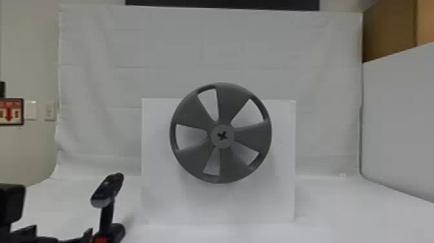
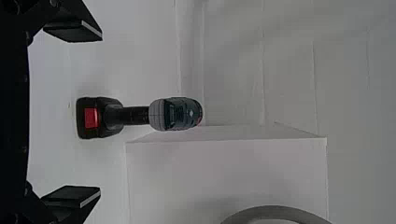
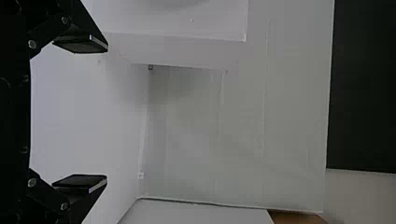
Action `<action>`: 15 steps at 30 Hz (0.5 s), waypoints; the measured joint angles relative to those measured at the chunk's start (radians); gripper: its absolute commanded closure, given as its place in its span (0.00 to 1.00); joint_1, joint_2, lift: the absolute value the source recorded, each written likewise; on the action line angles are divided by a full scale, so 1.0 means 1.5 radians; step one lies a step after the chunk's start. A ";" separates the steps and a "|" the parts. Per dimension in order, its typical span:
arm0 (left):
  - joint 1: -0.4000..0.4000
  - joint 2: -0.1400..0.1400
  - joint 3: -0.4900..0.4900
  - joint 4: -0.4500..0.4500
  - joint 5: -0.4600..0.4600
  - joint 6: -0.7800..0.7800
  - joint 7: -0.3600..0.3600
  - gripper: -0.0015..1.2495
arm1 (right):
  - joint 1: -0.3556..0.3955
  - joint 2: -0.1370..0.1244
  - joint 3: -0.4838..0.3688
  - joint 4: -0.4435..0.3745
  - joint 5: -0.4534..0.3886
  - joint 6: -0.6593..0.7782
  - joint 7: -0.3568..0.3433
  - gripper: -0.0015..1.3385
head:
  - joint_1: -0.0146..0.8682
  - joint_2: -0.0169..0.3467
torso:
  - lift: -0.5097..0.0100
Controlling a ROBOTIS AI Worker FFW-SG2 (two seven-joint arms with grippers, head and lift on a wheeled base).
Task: Grasp the drill and bring into the middle of wheel
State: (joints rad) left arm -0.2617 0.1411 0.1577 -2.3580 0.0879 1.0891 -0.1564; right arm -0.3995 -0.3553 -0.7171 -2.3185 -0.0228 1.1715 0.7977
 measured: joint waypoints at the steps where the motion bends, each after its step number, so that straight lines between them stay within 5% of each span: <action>1: 0.000 0.000 0.000 0.000 0.000 0.000 0.000 0.10 | 0.000 -0.001 0.001 0.000 0.000 0.001 0.000 0.22 | 0.02 0.05 | 0.20; 15: -0.001 0.001 -0.003 0.000 -0.001 0.000 0.000 0.10 | 0.001 -0.006 0.004 -0.001 0.000 0.004 0.000 0.22 | 0.02 0.05 | 0.20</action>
State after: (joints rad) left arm -0.2638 0.1425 0.1539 -2.3577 0.0859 1.0894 -0.1564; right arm -0.3985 -0.3636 -0.7118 -2.3194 -0.0230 1.1779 0.7977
